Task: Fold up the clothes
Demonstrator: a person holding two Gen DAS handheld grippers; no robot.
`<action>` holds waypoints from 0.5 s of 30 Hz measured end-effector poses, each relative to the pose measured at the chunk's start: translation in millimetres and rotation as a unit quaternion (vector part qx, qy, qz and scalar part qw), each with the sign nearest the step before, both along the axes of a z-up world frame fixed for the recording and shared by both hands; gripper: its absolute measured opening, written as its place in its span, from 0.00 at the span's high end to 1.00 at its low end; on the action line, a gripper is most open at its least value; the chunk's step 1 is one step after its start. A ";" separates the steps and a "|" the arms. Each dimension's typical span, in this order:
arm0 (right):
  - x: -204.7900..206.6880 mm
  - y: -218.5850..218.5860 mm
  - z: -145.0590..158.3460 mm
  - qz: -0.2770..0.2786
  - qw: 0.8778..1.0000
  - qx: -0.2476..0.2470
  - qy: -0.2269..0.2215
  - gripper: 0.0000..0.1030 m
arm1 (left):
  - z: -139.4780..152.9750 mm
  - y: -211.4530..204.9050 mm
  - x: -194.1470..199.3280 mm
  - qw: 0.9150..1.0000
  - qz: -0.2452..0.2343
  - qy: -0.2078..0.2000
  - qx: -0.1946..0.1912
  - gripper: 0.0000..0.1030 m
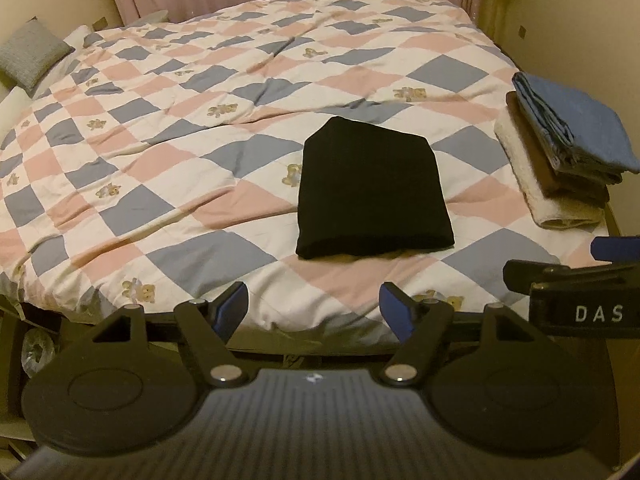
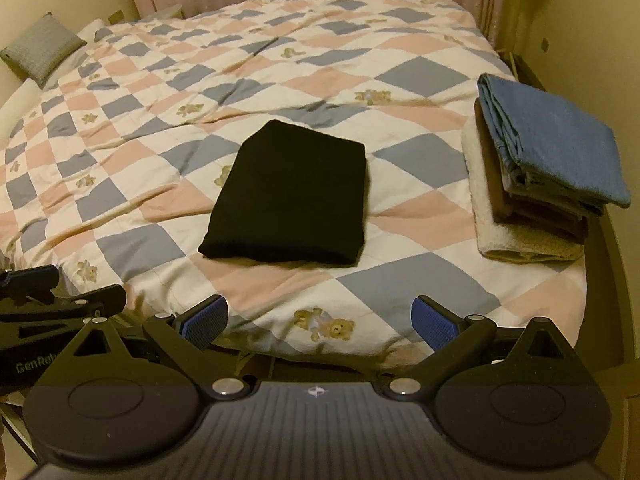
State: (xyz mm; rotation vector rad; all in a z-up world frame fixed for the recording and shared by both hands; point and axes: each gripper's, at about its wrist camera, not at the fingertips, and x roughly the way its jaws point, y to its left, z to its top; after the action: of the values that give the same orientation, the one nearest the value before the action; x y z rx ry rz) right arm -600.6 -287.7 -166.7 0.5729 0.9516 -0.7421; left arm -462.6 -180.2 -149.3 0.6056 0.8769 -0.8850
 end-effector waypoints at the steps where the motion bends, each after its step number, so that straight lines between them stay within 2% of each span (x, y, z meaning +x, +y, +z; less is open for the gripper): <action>1: -0.6 -0.8 -1.0 -0.002 1.000 0.002 0.001 0.02 | -0.8 -1.0 0.8 1.000 -0.001 0.001 0.001 0.32; 7: -1.0 -9.3 -11.2 -0.012 1.000 0.024 0.007 0.02 | -10.8 -9.5 8.7 1.000 0.001 0.022 0.014 0.29; 11: -6.0 -18.2 -36.6 -0.017 0.998 0.058 0.003 0.02 | -28.5 -9.0 26.7 0.999 0.014 0.035 0.027 0.26; 15: -14.8 -28.8 -71.2 -0.036 0.995 0.097 -0.001 0.02 | -59.6 -16.9 53.9 0.997 0.032 0.052 0.054 0.26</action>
State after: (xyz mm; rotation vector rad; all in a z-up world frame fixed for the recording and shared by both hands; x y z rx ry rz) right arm -615.4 -316.6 -237.9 0.7806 1.0116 -0.7169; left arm -408.8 -197.1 -208.9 0.6260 1.0377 -0.8199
